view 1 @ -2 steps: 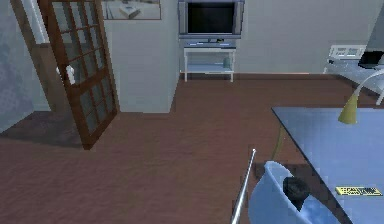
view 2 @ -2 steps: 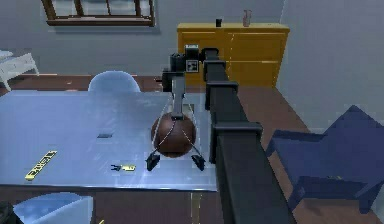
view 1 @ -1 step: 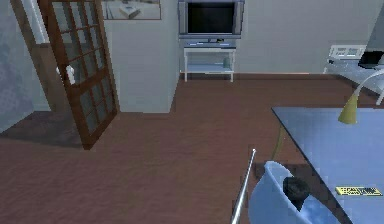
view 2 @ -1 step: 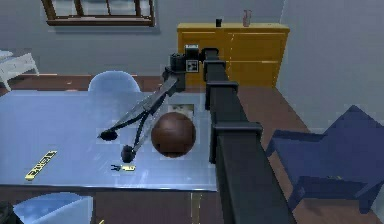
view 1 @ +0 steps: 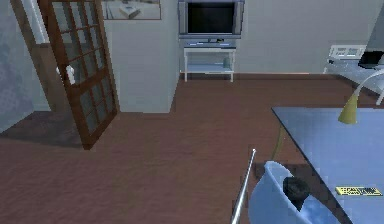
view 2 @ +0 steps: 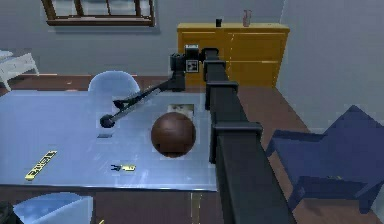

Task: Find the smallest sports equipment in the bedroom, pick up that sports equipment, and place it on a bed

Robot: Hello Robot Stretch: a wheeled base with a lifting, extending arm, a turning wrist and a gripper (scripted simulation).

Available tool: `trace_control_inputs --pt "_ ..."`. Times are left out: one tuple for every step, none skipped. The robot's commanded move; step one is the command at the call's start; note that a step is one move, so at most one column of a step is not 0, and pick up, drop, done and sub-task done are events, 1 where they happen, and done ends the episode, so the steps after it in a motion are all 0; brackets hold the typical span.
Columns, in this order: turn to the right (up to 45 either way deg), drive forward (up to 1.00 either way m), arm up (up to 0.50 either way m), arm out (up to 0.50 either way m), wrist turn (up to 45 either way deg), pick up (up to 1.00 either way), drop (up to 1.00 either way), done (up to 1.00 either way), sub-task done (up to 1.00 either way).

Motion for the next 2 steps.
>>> trace_control_inputs --pt "0.0 0.0 0.0 0.0 45.0 0.0 0.0 0.0 0.0" --pt "0.0 0.0 0.0 0.0 27.0 0.0 0.0 0.0 0.0"
